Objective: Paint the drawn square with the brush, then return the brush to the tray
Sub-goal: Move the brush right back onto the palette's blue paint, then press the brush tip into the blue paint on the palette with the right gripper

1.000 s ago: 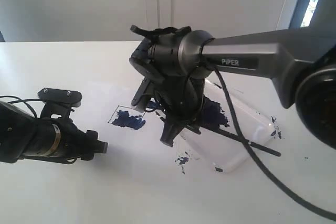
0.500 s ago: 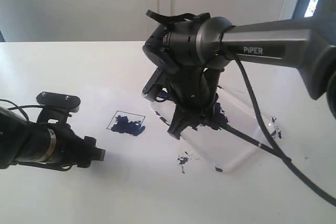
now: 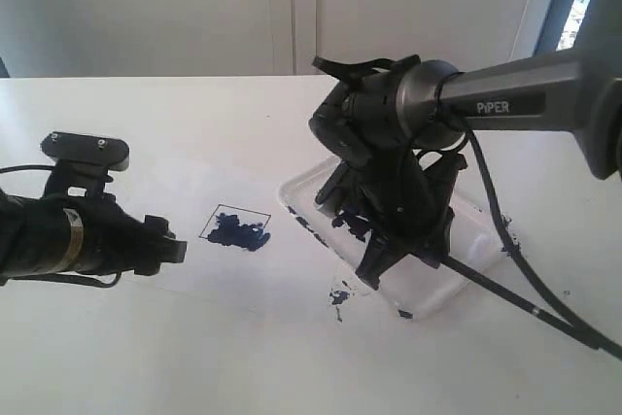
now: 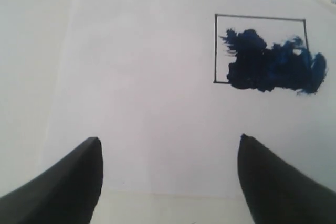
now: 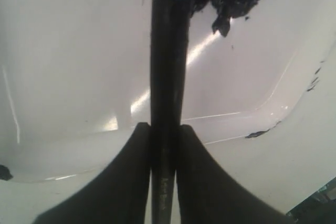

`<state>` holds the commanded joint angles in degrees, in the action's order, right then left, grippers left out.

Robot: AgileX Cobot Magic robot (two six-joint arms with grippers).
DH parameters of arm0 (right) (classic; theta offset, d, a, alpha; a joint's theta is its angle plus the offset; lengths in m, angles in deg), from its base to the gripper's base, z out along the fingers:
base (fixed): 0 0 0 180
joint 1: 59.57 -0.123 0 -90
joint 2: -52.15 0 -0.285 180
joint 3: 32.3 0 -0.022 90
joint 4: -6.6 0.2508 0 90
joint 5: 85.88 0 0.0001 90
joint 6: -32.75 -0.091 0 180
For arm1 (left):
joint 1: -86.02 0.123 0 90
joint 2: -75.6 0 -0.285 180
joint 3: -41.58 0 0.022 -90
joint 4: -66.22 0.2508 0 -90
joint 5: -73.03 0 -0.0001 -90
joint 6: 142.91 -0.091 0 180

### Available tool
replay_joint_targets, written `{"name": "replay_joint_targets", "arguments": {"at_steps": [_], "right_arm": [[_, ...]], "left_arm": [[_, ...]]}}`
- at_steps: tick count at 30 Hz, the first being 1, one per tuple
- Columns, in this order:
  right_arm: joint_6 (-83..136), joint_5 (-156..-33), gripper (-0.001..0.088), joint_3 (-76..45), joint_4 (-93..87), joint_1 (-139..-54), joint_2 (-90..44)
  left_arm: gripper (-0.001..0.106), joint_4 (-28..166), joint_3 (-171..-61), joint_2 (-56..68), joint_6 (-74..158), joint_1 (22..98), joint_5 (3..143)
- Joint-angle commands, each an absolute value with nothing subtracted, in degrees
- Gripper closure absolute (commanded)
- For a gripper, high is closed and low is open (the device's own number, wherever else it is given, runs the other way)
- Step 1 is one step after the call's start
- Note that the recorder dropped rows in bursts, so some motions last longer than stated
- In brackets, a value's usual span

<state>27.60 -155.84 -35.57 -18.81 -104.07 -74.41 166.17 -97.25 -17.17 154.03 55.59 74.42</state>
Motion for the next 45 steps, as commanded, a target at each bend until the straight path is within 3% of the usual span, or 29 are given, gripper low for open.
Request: {"name": "replay_joint_targets", "arguments": {"at_steps": [10,12,16,20,22,35,45], "right_arm": [[24.0,-153.5,0.0865,-33.8,-19.2,-104.1,-73.6],[23.6,-152.8,0.0828,-33.8,-19.2,-104.1,-73.6],[23.6,-152.9,0.0666,-33.8,-19.4,-104.1,-73.6],[23.6,-153.7,0.0397,-33.8,-20.8,-104.1,-73.5],[23.6,-154.5,0.0336,-33.8,-21.4,-104.1,-73.0],[27.3,-155.8,0.0332,-33.4,-14.9,-104.2,-67.1],[27.9,-150.3,0.0342,-25.5,-17.9,-104.1,-67.2]], "left_arm": [[0.032,166.2,-97.3,-12.5,154.0,55.6,74.6],[0.032,166.2,-97.3,-12.2,154.0,55.6,74.6],[0.032,166.2,-97.3,-12.1,154.0,55.6,74.6],[0.032,166.2,-97.3,-12.1,154.0,55.6,74.6],[0.032,166.2,-97.3,-12.1,154.0,55.6,74.9],[0.032,166.2,-97.3,-12.3,154.0,55.6,76.4],[0.032,166.2,-97.3,-17.6,154.0,55.6,76.2]]}}
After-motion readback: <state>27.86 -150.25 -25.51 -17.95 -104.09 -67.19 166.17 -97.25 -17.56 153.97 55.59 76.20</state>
